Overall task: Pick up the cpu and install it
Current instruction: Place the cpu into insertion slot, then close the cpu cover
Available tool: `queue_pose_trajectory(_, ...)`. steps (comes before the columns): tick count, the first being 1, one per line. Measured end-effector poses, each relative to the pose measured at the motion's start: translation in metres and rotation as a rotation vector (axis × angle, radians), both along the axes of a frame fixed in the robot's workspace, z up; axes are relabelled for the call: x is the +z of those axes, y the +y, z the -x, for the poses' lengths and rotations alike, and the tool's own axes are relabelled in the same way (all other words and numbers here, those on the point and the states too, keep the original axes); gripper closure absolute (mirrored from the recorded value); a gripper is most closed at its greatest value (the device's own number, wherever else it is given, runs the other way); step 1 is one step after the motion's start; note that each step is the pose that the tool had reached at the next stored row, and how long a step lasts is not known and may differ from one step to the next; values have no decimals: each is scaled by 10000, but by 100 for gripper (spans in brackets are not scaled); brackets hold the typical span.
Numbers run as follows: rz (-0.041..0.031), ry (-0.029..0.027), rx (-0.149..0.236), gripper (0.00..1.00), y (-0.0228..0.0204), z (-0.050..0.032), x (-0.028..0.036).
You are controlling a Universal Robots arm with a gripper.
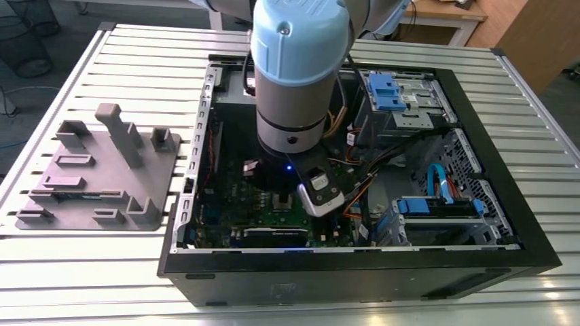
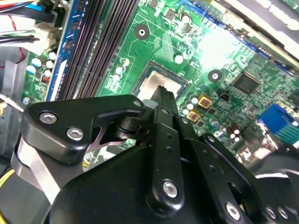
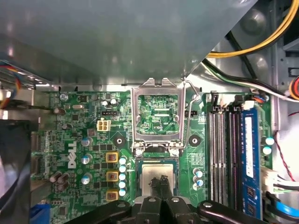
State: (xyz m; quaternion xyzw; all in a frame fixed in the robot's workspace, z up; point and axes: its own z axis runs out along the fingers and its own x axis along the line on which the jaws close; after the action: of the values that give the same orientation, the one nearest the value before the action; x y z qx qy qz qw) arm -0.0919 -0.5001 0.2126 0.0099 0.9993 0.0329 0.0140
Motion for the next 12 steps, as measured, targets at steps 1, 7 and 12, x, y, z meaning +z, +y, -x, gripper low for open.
queue_pose_trajectory(1, 1, 1, 0, 89, 0, 0, 27)
queue_pose_trajectory(7, 1, -3, 0, 89, 0, 0, 72)
queue_pose_trajectory(12, 0, -8, 0, 89, 0, 0, 173)
